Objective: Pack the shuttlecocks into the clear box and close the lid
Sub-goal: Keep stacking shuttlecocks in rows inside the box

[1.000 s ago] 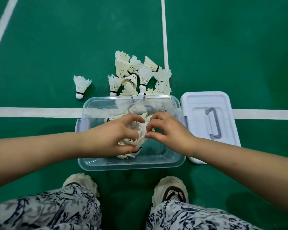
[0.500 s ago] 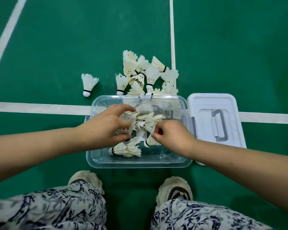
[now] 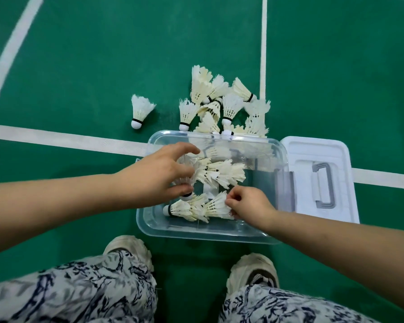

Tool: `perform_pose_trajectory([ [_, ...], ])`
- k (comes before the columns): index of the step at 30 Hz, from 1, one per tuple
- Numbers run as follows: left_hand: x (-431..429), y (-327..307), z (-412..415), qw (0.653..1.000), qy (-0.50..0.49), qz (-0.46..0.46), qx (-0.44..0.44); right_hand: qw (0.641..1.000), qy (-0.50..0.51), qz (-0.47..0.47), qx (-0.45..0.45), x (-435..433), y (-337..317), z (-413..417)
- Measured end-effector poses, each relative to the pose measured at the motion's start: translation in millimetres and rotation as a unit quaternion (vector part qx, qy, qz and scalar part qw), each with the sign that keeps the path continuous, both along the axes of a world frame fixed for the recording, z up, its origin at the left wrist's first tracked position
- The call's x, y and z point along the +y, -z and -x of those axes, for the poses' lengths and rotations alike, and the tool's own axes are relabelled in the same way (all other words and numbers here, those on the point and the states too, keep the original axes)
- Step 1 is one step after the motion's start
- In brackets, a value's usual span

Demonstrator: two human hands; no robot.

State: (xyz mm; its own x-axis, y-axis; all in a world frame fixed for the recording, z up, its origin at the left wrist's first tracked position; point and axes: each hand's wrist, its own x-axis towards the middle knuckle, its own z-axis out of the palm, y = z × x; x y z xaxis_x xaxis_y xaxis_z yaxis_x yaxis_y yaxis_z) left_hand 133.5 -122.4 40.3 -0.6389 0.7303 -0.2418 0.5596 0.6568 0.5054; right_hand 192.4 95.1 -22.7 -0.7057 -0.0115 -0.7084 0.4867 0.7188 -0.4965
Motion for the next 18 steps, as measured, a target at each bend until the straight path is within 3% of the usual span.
perform_pose_trajectory([
  [11,-5,0,-1,0.999,0.013,-0.011,-0.027,0.997,0.030,0.050,-0.040,-17,10,1],
  [18,-4,2,-3,0.999,0.033,-0.012,-0.029,0.996,-0.027,0.024,-0.077,-13,17,0],
])
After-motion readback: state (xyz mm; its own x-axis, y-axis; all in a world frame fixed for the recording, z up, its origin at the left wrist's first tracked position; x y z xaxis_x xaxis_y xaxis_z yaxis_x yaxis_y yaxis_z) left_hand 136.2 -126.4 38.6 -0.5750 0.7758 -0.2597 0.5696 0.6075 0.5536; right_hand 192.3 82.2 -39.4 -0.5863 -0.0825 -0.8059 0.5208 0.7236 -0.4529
